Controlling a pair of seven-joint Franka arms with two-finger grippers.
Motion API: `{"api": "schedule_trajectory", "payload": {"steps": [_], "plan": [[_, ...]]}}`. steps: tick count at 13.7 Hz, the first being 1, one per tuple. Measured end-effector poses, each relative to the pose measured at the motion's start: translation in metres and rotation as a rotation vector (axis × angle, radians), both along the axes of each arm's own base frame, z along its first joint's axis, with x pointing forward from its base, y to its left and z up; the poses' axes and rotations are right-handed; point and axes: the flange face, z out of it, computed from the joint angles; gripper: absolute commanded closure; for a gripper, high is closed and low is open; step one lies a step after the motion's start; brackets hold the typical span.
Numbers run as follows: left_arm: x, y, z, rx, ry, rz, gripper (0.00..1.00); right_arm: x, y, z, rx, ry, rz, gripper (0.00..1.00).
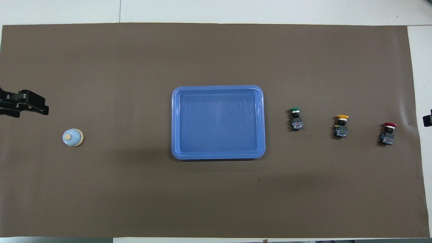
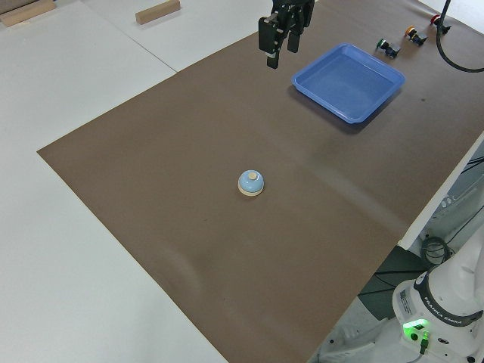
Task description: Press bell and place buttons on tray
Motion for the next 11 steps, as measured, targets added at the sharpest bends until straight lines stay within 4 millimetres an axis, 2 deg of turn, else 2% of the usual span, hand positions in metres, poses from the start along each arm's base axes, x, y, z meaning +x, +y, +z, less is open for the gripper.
{"api": "schedule_trajectory", "payload": {"steps": [3, 5, 8, 11], "plan": [[-0.007, 0.039, -0.037, 0.001, 0.01, 0.064, 1.0, 0.0, 0.0, 0.0, 0.0, -0.001, 0.0, 0.0], [-0.013, 0.053, -0.061, 0.001, 0.02, 0.087, 1.0, -0.001, 0.0, 0.001, 0.0, -0.002, 0.0, 0.0], [-0.019, 0.059, -0.099, 0.0, 0.031, 0.085, 1.0, -0.001, 0.0, 0.002, -0.001, -0.003, 0.0, 0.0], [-0.029, 0.057, -0.148, -0.001, 0.036, 0.076, 1.0, -0.001, 0.001, 0.002, -0.001, -0.004, 0.001, 0.0]]}}
